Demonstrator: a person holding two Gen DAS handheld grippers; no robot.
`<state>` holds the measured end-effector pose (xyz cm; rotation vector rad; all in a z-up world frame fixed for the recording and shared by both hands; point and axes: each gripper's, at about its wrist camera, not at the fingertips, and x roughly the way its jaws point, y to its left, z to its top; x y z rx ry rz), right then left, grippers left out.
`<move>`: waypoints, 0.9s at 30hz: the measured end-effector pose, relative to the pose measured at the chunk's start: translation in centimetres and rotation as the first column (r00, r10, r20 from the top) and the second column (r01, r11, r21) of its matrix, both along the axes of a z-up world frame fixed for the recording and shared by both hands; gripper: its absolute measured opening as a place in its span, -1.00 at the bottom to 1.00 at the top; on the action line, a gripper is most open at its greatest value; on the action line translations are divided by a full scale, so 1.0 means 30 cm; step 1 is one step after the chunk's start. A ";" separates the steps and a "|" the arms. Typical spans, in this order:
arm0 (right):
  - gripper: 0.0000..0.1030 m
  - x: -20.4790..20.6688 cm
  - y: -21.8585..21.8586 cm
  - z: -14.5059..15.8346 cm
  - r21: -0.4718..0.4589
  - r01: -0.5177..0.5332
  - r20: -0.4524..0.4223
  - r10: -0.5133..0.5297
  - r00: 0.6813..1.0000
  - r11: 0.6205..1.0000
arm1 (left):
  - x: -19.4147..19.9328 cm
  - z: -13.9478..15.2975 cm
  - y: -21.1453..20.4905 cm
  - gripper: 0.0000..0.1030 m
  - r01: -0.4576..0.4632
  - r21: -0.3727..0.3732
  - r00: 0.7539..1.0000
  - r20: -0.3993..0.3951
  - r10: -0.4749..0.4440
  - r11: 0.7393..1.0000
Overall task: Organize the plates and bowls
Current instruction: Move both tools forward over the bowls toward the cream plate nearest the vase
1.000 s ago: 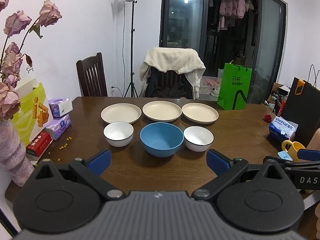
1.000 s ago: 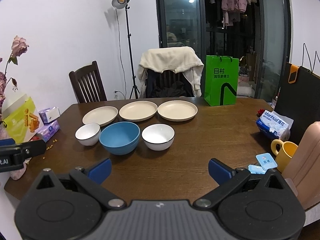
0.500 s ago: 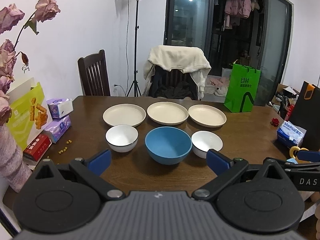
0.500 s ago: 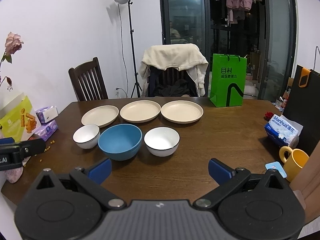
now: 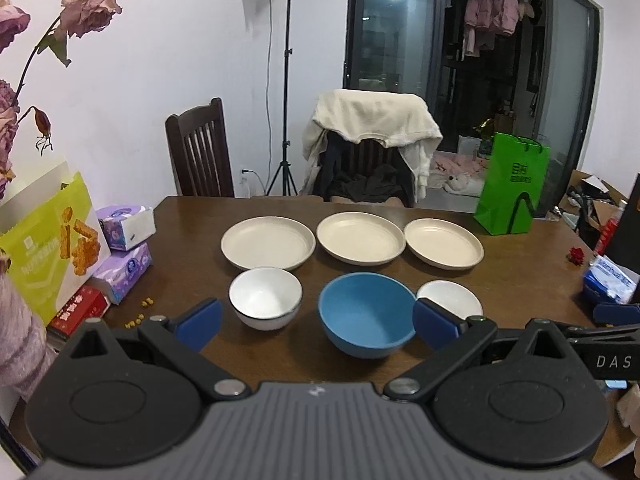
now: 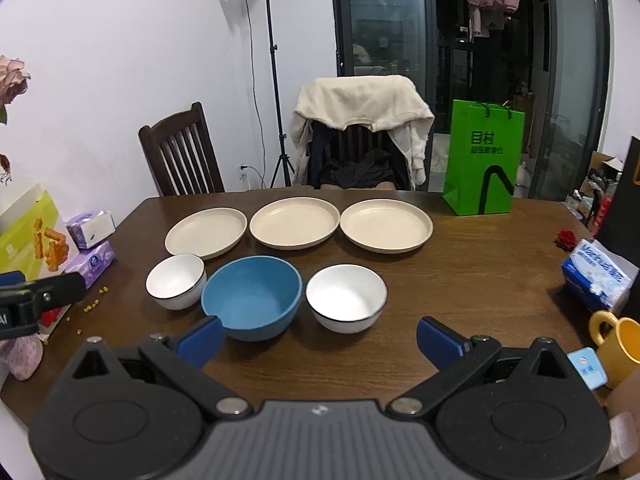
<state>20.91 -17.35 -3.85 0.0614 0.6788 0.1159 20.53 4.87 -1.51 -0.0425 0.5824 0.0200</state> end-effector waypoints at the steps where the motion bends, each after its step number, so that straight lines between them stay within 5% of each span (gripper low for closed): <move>1: 1.00 0.022 0.009 -0.001 0.002 -0.002 -0.006 0.002 1.000 1.000 | 0.017 0.002 0.010 1.00 -0.001 -0.004 1.000 0.001 0.001 1.000; 17: 1.00 0.323 0.174 0.011 -0.009 -0.084 -0.027 0.084 0.996 0.996 | 0.222 -0.001 0.144 1.00 -0.085 -0.007 0.996 -0.002 0.085 0.996; 27: 1.00 0.511 0.189 0.011 -0.014 -0.196 -0.066 0.194 0.979 0.981 | 0.291 0.034 0.158 1.00 -0.242 -0.041 0.970 0.006 0.242 0.969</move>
